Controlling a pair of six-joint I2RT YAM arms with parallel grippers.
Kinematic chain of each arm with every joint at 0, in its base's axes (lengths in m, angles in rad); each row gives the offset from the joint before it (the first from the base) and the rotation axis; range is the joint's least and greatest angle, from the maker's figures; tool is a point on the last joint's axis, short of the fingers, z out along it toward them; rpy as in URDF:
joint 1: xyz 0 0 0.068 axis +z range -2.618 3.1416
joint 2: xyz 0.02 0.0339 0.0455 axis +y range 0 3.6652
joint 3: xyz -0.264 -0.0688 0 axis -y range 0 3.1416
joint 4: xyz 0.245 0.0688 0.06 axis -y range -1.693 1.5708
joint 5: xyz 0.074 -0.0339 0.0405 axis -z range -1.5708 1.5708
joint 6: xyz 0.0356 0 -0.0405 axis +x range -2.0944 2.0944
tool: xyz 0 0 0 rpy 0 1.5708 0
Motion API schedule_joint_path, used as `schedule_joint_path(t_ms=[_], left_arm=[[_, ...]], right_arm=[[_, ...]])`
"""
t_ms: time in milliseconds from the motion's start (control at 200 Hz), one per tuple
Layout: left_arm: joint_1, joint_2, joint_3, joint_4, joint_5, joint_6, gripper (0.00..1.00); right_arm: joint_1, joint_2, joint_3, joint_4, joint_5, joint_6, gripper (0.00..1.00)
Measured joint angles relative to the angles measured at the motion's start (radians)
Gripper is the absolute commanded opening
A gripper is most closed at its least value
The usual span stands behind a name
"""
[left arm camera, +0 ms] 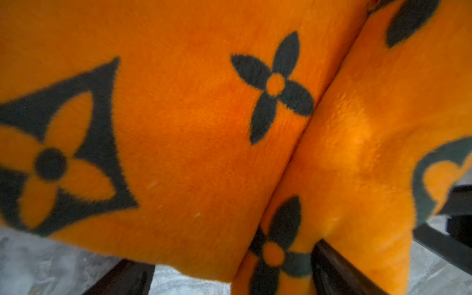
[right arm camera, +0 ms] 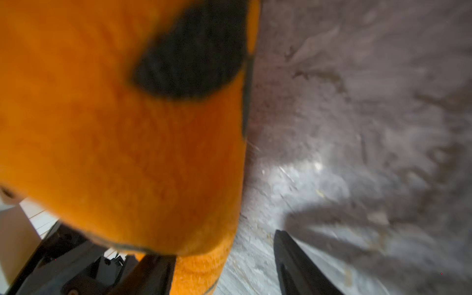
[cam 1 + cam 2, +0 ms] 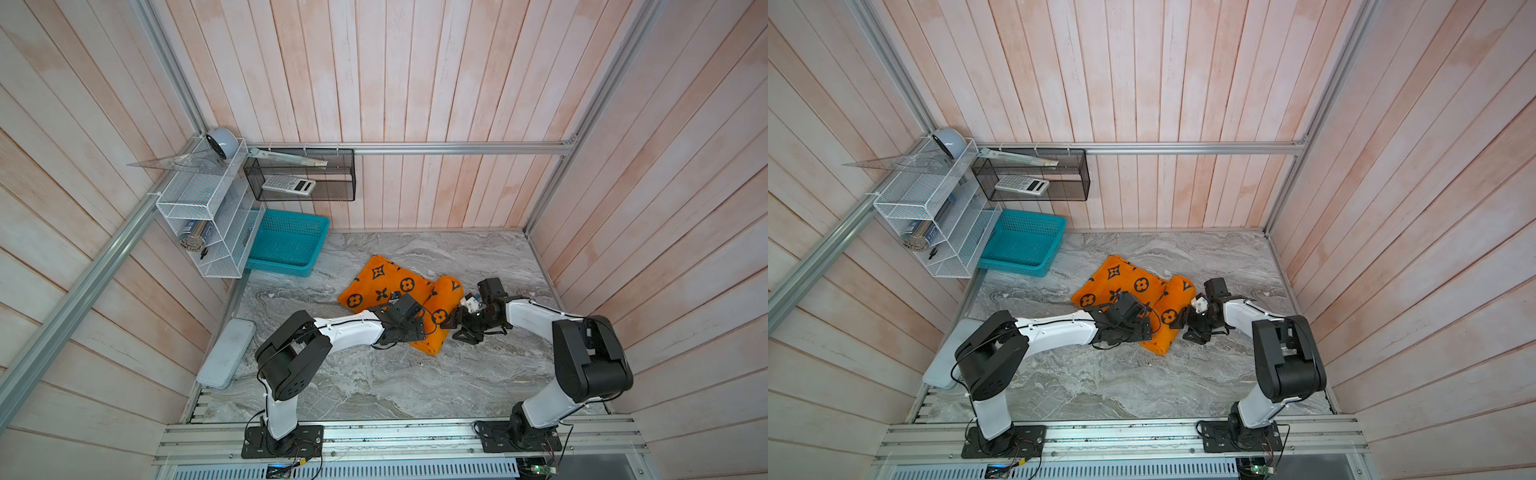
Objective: Roll up the pillowcase
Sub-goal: Roll the pillowcase at the center of the board.
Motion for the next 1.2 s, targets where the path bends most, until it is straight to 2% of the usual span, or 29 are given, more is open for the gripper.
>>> schedule_joint_path(t_ms=[40,80,225,315,405,535,740,895,995,1045,1115,1200], left_arm=[[0.003,0.0,0.0,0.0,0.003,0.0,0.97],[0.007,0.0,-0.001,0.0,0.006,0.0,0.97],[0.021,-0.003,-0.017,0.023,0.03,-0.001,0.99],[0.03,-0.01,-0.026,0.035,0.046,-0.004,1.0],[0.044,-0.02,-0.041,0.05,0.058,-0.008,1.0],[0.06,-0.041,-0.07,0.065,0.069,-0.012,1.0],[0.071,-0.101,-0.145,0.072,0.058,-0.027,1.0],[0.073,-0.116,-0.163,0.071,0.043,-0.028,1.0],[0.073,-0.116,-0.163,0.071,0.041,-0.028,1.0],[0.073,-0.116,-0.163,0.07,0.041,-0.028,1.0],[0.073,-0.116,-0.163,0.069,0.041,-0.027,1.0],[0.073,-0.116,-0.162,0.068,0.041,-0.027,1.0]], right_arm=[[0.0,0.005,-0.015,0.054,-0.028,0.015,0.61],[0.0,0.005,-0.032,0.102,-0.04,0.025,0.53],[0.001,0.006,-0.083,0.222,-0.081,0.068,0.16],[0.001,0.005,-0.086,0.246,-0.093,0.073,0.0],[0.001,-0.003,-0.085,0.233,-0.079,0.077,0.0],[-0.006,-0.045,-0.064,0.113,-0.009,0.063,0.0],[-0.092,-0.219,-0.095,-0.134,0.116,0.021,0.0],[-0.096,-0.288,-0.082,-0.29,0.163,-0.016,0.0],[-0.093,-0.275,-0.043,-0.353,0.174,-0.037,0.3],[-0.086,-0.262,-0.016,-0.37,0.178,-0.043,0.41],[-0.066,-0.245,0.023,-0.389,0.189,-0.051,0.48],[-0.032,-0.229,0.078,-0.407,0.203,-0.061,0.51]])
